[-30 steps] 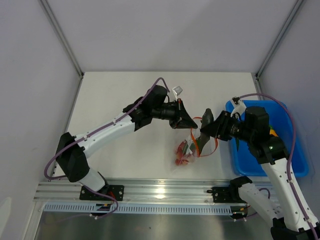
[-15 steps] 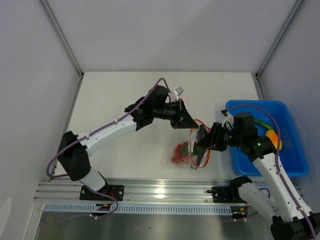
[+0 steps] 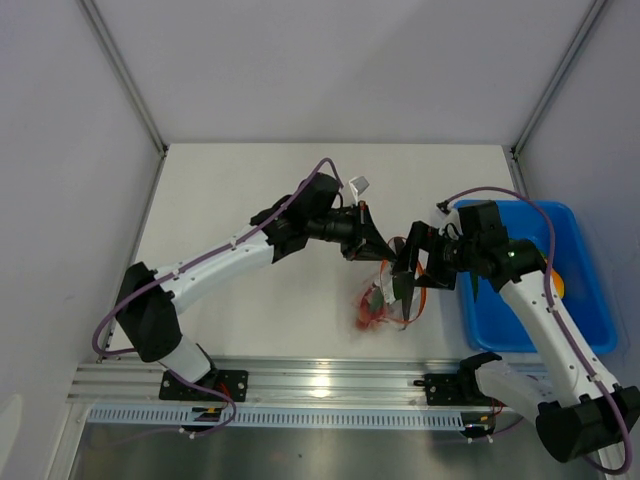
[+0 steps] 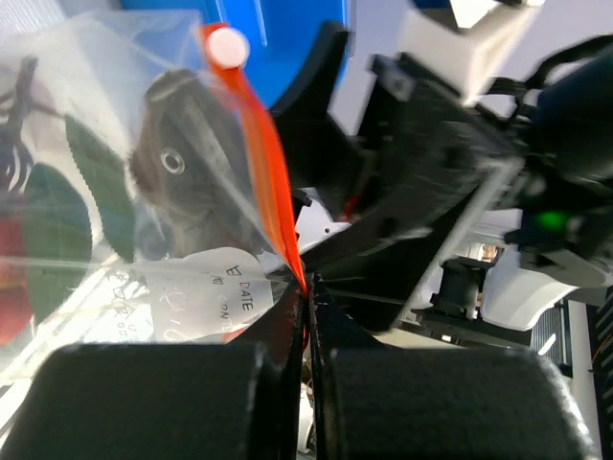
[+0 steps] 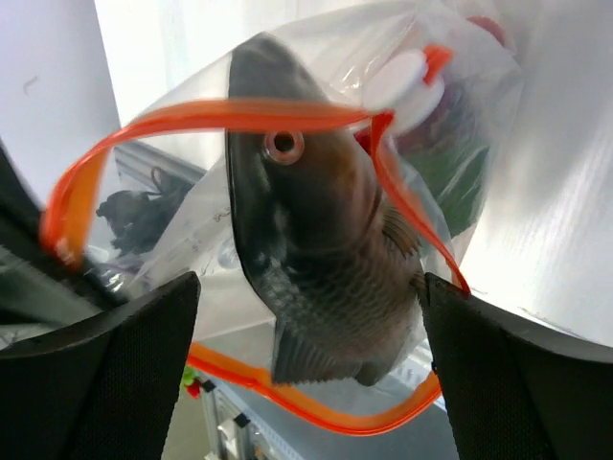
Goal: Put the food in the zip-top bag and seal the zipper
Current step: Place the fake fish in the zipper food storage bag, then adjust the zipper food storage bag at the center of the board.
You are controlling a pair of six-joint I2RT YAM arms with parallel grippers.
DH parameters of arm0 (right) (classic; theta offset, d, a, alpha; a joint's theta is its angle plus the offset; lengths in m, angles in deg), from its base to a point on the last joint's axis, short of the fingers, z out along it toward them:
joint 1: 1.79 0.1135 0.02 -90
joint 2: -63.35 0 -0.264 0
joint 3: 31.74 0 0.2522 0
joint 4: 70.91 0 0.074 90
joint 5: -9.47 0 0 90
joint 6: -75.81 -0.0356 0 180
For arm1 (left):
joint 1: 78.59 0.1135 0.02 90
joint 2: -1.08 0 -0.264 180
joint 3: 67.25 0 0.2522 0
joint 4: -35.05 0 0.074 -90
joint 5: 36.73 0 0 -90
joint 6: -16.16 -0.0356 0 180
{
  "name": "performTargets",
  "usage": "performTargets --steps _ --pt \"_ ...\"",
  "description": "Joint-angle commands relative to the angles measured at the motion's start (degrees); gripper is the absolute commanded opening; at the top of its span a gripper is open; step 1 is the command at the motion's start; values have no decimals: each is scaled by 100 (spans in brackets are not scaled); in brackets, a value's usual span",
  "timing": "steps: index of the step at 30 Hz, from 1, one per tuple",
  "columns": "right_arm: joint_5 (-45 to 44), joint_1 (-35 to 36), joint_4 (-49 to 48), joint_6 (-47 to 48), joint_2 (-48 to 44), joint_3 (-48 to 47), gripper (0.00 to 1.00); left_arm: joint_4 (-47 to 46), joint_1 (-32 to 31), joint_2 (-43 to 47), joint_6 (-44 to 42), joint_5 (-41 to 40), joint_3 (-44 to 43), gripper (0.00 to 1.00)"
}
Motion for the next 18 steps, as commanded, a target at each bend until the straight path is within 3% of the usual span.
performTargets --steps 1,6,12,15,16,18 --pt "-294 26 711 362 -6 -679 99 -137 -20 217 -102 100 -108 1" --pt "-768 26 1545 565 -93 -1400 98 -84 33 164 -155 117 -204 1" --pt "-857 26 2003 450 -558 -1341 87 -146 147 138 -164 179 -187 1" --pt "-1155 26 2048 494 -804 -789 67 -225 165 121 -129 214 -178 1" --pt "-1156 26 2004 503 -849 -638 56 -242 165 112 -103 240 -178 1" --pt "-1086 26 1838 451 -946 -374 45 -286 165 103 -85 284 -187 1"
